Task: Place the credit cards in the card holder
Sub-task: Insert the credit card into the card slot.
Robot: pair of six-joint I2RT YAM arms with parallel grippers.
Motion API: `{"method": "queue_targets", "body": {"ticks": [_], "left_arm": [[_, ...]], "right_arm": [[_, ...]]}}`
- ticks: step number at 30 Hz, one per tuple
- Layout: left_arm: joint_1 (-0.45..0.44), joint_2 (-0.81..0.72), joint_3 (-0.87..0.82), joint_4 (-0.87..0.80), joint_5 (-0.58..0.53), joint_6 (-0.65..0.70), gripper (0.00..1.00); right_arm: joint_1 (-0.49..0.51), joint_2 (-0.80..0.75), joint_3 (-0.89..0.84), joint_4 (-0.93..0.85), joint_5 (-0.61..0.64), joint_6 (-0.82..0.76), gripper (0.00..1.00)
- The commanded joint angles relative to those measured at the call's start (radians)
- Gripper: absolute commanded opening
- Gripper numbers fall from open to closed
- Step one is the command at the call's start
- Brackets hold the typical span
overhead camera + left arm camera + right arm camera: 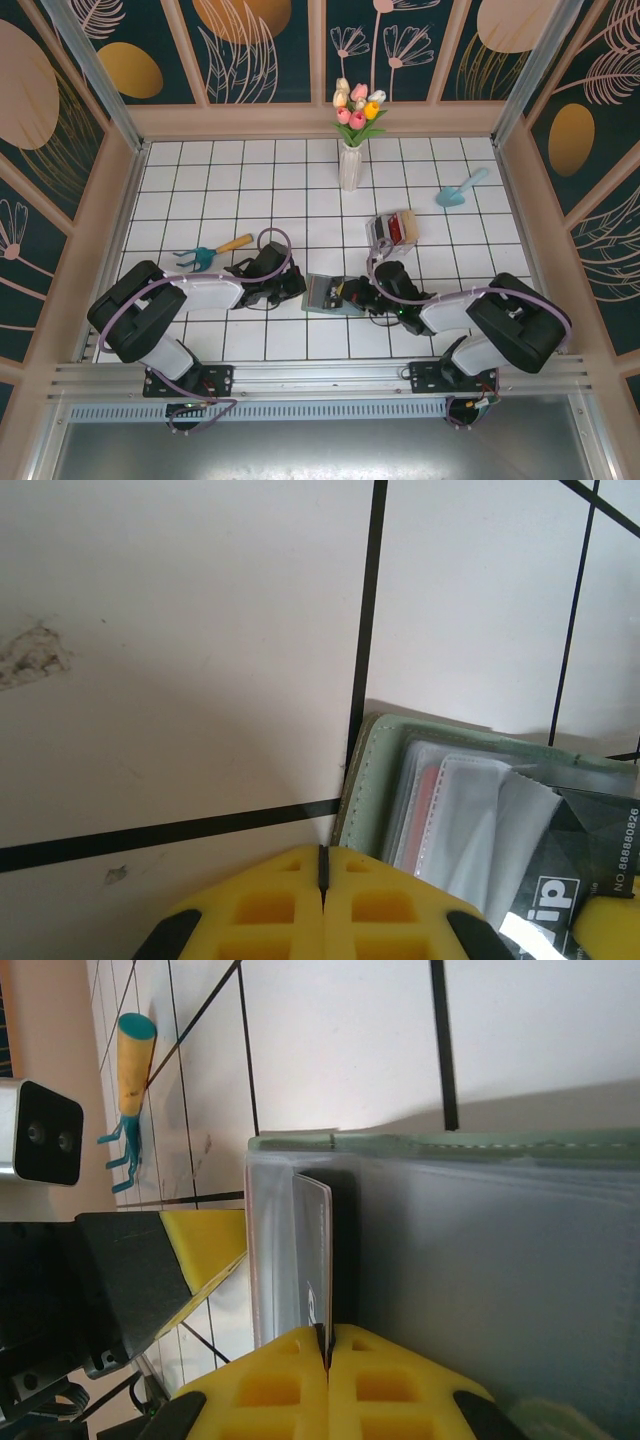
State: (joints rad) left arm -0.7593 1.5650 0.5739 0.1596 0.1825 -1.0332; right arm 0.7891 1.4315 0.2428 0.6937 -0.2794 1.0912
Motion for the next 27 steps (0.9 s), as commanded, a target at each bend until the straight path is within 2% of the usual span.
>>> {"method": "queue_targets", "body": {"ticks": [1,10,13,15,17,23,25,27], "left_arm": [[-0.003,0.016,-0.024,-0.023,0.0,-0.011,0.04],[-0.002,0.021,-0.019,-0.023,0.004,-0.008,0.04],[-0.003,0.018,-0.02,-0.022,0.001,-0.008,0.04],[-0.003,0.018,-0.02,-0.023,0.0,-0.009,0.04],[-0.002,0.014,-0.026,-0.017,0.0,-0.014,0.04],[-0.002,0.011,-0.027,-0.02,-0.003,-0.013,0.04],[-0.003,0.016,-0.025,-0.019,-0.003,-0.008,0.04],[-0.003,0.021,-0.023,-0.015,-0.002,-0.008,0.04]], "right_arm": [[0.02,0.039,0.018,-0.02,0.014,0.013,0.05],[0.048,0.029,0.012,-0.05,0.117,0.065,0.08],[0.072,0.071,0.049,-0.03,0.079,0.056,0.09],[0.084,0.086,0.083,-0.073,0.106,0.065,0.11],[0.089,0.102,0.09,-0.035,0.104,0.077,0.13],[0.085,0.054,0.119,-0.165,0.116,0.049,0.2],[0.082,0.002,0.122,-0.237,0.133,0.027,0.27],[0.078,-0.044,0.125,-0.306,0.147,0.002,0.31]]}}
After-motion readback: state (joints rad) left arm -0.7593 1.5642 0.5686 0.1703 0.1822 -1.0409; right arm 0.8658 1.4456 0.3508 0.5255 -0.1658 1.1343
